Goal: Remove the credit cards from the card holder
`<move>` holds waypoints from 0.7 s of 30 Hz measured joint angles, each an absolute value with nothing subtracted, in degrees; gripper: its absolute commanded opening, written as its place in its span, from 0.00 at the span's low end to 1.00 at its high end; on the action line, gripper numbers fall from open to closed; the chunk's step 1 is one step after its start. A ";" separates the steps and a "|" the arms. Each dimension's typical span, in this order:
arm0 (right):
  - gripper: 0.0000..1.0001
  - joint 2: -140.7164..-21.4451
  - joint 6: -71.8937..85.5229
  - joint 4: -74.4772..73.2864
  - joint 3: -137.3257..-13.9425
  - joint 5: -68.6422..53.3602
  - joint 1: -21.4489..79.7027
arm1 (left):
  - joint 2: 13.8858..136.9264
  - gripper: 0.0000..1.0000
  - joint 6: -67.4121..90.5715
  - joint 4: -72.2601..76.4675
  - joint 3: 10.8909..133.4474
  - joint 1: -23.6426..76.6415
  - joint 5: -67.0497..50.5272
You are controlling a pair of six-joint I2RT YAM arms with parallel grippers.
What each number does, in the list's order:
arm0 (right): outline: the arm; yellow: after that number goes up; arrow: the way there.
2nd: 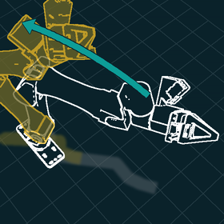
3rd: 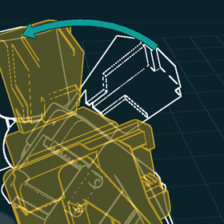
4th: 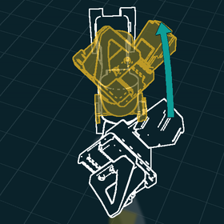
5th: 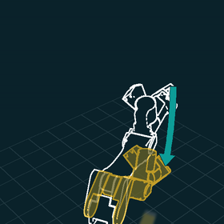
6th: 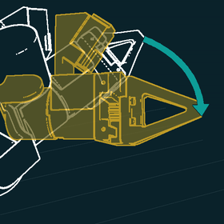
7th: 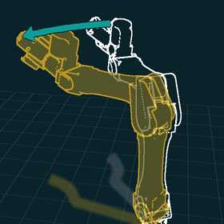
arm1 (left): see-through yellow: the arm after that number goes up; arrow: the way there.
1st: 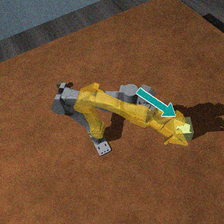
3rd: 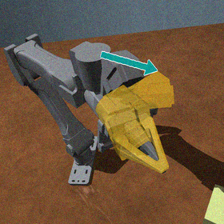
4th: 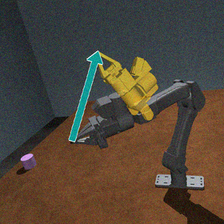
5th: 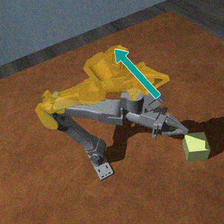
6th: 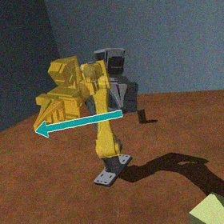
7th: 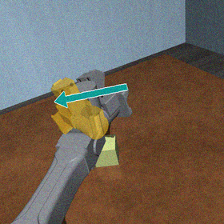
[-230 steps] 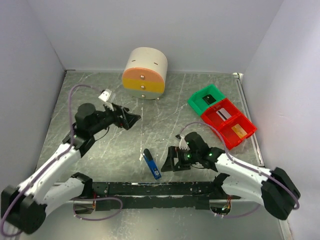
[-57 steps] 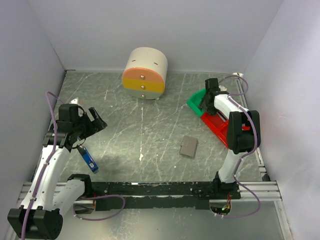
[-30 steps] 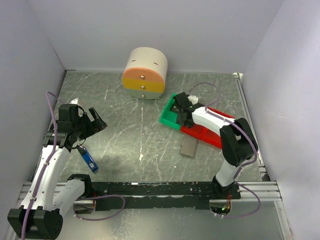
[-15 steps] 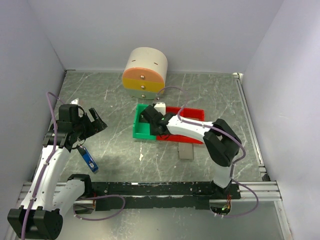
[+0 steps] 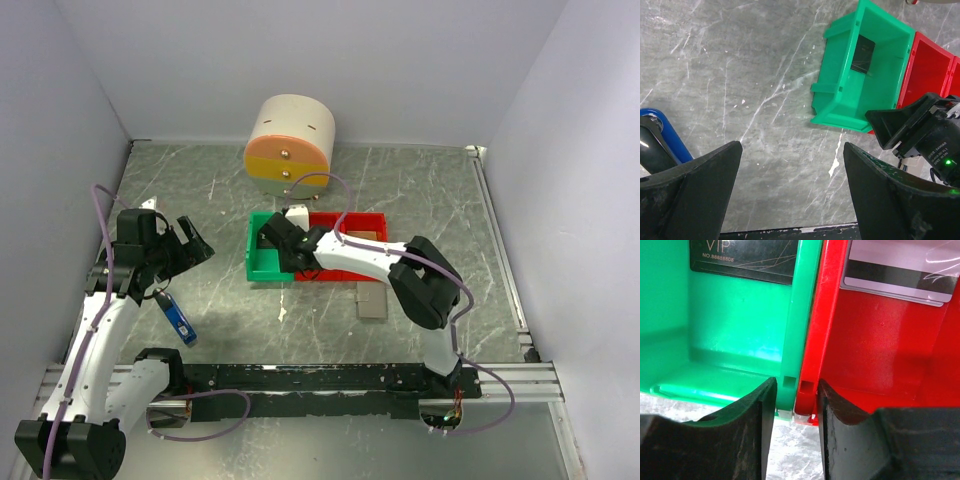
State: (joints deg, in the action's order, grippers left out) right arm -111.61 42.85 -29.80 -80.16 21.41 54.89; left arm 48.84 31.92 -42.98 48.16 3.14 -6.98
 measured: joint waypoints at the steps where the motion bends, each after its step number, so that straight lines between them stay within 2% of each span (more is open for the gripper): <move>1: 0.42 -111.72 42.85 -30.06 -80.44 21.26 54.92 | 48.80 0.95 31.94 -42.98 48.14 3.14 -7.07; 4: 0.53 -112.25 42.83 -31.05 -82.17 20.73 54.94 | 48.73 1.00 31.90 -42.98 48.14 3.14 -7.79; 9: 0.70 -111.07 41.74 -32.56 -84.71 20.03 55.00 | 48.27 0.99 30.68 -42.68 48.14 3.14 -11.70; 12: 0.80 -106.34 41.12 -34.13 -84.09 21.37 55.00 | 47.11 0.99 30.26 -42.11 47.92 3.14 -13.85; 17: 0.82 -87.94 43.51 -35.24 -73.45 27.05 54.13 | 46.37 0.99 30.22 -41.12 47.92 3.14 -16.45; 21: 0.81 -72.49 46.98 -35.75 -57.82 26.65 46.48 | 45.36 0.99 31.20 -38.41 46.76 3.14 -19.25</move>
